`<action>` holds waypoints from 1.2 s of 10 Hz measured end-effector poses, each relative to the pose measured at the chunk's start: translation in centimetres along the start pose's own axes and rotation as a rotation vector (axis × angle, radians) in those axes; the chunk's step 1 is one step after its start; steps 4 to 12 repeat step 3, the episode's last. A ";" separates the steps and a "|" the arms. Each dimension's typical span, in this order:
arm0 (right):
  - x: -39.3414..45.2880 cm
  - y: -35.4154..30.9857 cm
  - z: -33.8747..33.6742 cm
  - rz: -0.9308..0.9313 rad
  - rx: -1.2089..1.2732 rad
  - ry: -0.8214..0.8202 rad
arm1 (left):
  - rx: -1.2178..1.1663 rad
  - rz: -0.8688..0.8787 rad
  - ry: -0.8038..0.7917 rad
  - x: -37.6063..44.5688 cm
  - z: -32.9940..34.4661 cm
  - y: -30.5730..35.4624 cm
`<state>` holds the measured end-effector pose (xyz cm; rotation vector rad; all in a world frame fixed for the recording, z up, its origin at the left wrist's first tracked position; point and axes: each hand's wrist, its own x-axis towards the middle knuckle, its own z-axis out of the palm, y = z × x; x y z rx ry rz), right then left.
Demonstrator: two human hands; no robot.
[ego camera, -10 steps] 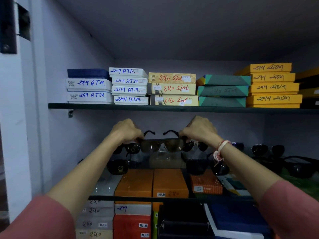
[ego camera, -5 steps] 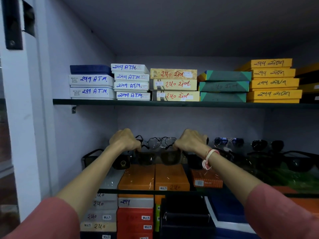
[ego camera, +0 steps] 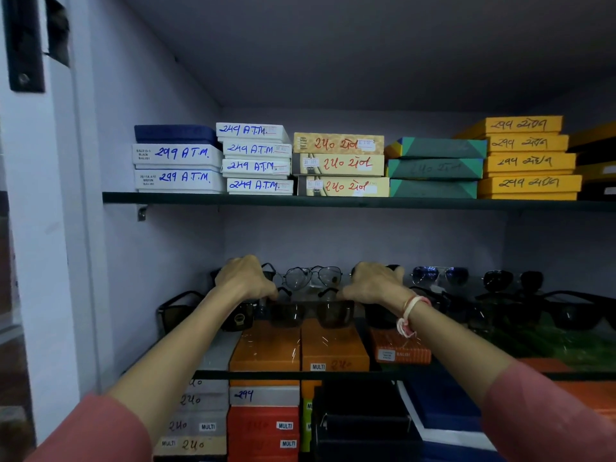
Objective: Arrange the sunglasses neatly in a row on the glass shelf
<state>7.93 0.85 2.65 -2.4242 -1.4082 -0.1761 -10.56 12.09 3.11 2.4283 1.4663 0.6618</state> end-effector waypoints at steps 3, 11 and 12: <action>-1.4 0.9 -1.9 -0.021 0.200 0.098 | -0.010 0.125 0.144 -1.7 -0.7 0.4; -1.4 0.9 -1.9 -0.021 0.200 0.098 | -0.010 0.125 0.144 -1.7 -0.7 0.4; -1.4 0.9 -1.9 -0.021 0.200 0.098 | -0.010 0.125 0.144 -1.7 -0.7 0.4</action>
